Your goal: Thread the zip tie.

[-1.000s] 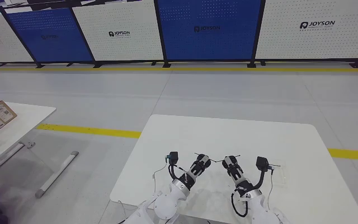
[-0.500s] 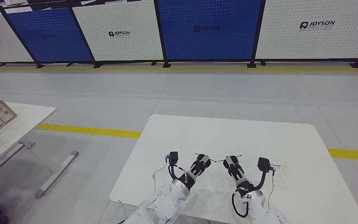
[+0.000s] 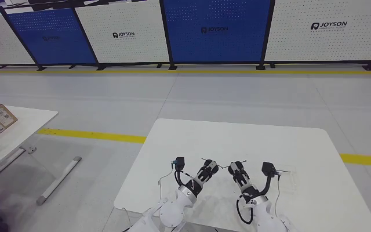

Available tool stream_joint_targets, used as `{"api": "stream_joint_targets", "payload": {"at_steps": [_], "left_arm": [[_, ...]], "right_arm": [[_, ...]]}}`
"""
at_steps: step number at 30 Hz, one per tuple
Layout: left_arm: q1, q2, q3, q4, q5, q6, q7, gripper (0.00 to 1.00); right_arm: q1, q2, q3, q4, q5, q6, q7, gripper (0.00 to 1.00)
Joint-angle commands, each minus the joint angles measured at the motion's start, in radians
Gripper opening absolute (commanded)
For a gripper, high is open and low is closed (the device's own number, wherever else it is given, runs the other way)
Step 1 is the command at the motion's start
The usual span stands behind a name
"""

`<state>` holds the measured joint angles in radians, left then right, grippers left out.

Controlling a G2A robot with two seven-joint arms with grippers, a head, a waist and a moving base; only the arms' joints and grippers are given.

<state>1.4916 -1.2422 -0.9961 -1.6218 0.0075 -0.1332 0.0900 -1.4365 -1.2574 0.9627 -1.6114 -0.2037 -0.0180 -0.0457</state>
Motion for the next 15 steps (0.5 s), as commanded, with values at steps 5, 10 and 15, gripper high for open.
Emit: {"api": "stream_joint_targets", "payload": {"at_steps": [5, 10, 15], "left_arm": [[0.000, 0.000, 0.000, 0.000, 0.000, 0.000, 0.000, 0.00], [0.000, 0.000, 0.000, 0.000, 0.000, 0.000, 0.000, 0.00], [0.000, 0.000, 0.000, 0.000, 0.000, 0.000, 0.000, 0.00]], "right_arm": [[0.000, 0.000, 0.000, 0.000, 0.001, -0.003, 0.000, 0.00], [0.000, 0.000, 0.000, 0.000, 0.001, -0.003, 0.000, 0.00], [-0.002, -0.001, 0.003, 0.000, 0.008, -0.005, 0.002, 0.00]]}}
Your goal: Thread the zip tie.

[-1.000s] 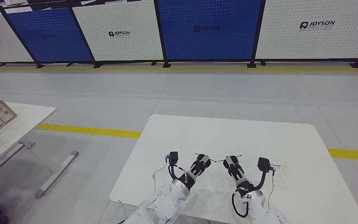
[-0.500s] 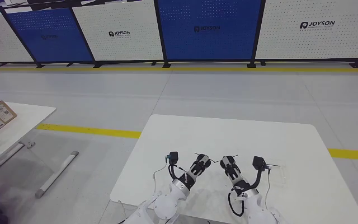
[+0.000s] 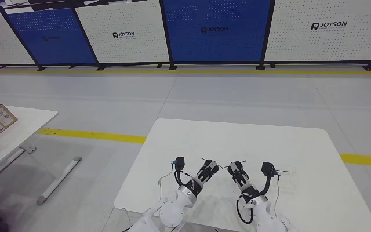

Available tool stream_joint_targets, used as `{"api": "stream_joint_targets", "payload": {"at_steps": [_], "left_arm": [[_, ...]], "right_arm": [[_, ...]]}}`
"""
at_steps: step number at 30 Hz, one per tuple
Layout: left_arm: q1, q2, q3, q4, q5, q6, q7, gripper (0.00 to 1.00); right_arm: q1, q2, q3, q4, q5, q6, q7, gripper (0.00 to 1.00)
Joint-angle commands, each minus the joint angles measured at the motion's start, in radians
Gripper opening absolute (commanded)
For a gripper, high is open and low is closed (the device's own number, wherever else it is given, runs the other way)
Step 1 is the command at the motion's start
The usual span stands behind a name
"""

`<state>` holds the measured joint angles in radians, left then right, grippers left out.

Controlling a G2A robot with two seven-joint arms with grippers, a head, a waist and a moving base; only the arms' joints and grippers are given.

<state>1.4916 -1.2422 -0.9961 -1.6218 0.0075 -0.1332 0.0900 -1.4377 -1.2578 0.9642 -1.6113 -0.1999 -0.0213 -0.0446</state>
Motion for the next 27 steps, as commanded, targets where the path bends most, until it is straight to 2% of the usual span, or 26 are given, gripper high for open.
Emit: {"api": "stream_joint_targets", "payload": {"at_steps": [1, 7, 23, 27], "left_arm": [[0.000, 0.000, 0.000, 0.000, 0.000, 0.000, 0.000, 0.00], [0.000, 0.000, 0.000, 0.000, 0.000, 0.000, 0.000, 0.00], [-0.001, -0.001, -0.001, -0.003, -0.009, -0.001, -0.001, 0.00], [0.003, -0.002, -0.009, -0.012, -0.042, -0.028, -0.015, 0.00]], "right_arm": [[-0.001, -0.001, 0.007, 0.003, 0.025, -0.011, 0.016, 0.00], [0.017, -0.006, 0.013, 0.043, 0.076, -0.039, 0.092, 0.00], [0.017, -0.006, 0.013, 0.043, 0.076, -0.039, 0.092, 0.00], [0.017, -0.006, 0.013, 0.043, 0.076, -0.039, 0.092, 0.00]]}}
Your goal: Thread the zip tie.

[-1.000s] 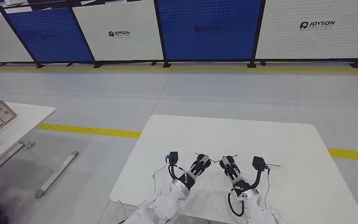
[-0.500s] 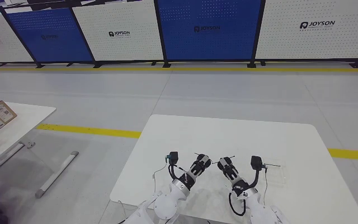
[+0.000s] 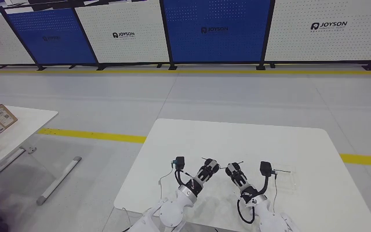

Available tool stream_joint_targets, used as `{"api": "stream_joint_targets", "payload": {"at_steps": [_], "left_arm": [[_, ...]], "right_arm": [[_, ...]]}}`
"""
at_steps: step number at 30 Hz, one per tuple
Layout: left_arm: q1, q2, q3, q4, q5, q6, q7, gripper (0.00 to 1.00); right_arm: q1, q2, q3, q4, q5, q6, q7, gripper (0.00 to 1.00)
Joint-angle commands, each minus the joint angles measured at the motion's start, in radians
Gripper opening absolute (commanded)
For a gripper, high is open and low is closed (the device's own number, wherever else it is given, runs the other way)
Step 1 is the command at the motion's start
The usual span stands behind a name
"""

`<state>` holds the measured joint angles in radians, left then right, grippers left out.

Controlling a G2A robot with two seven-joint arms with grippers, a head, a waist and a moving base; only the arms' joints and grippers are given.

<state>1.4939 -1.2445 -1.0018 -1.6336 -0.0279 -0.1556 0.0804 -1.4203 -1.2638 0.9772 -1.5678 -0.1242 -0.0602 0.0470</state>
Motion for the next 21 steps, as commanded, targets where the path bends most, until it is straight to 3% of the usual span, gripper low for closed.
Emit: {"api": "stream_joint_targets", "payload": {"at_steps": [1, 14, 21], "left_arm": [[0.002, 0.000, -0.005, -0.001, -0.013, -0.010, -0.016, 0.00], [0.002, 0.000, -0.006, 0.000, -0.023, -0.012, -0.028, 0.00], [0.003, -0.002, -0.005, 0.000, -0.061, -0.020, -0.048, 0.00]], "right_arm": [[0.000, 0.000, 0.000, 0.000, 0.000, 0.000, 0.000, 0.00], [0.000, 0.000, 0.000, 0.000, 0.000, 0.000, 0.000, 0.00], [-0.014, -0.001, 0.018, -0.014, 0.007, -0.026, 0.012, 0.00]]}}
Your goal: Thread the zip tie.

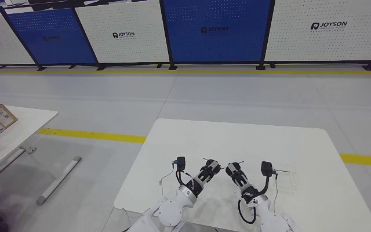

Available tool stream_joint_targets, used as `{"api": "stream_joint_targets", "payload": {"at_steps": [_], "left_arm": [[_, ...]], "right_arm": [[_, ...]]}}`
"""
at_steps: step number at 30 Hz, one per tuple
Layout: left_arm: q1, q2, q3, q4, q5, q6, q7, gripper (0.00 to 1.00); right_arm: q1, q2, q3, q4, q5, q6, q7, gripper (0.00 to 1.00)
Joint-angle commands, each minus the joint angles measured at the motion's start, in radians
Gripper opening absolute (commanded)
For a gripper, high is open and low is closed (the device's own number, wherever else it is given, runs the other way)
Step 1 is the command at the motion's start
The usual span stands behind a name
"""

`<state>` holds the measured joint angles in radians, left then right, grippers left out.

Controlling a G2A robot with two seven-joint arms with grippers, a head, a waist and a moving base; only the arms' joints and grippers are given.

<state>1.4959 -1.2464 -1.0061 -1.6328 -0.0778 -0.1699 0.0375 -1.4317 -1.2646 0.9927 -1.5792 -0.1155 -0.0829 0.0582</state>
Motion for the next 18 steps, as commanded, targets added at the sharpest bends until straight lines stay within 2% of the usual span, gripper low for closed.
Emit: {"api": "stream_joint_targets", "payload": {"at_steps": [1, 6, 18], "left_arm": [[0.002, -0.001, -0.003, 0.000, -0.028, -0.007, -0.014, 0.00], [0.002, -0.001, -0.011, 0.002, -0.032, -0.006, -0.020, 0.00], [0.000, -0.006, -0.006, 0.009, -0.017, -0.012, -0.012, 0.00]], "right_arm": [[-0.006, 0.000, 0.006, -0.006, -0.004, -0.007, 0.001, 0.00], [-0.027, 0.001, 0.020, -0.026, -0.021, -0.012, -0.009, 0.00], [-0.055, -0.001, 0.044, -0.061, -0.051, 0.023, -0.013, 0.00]]}}
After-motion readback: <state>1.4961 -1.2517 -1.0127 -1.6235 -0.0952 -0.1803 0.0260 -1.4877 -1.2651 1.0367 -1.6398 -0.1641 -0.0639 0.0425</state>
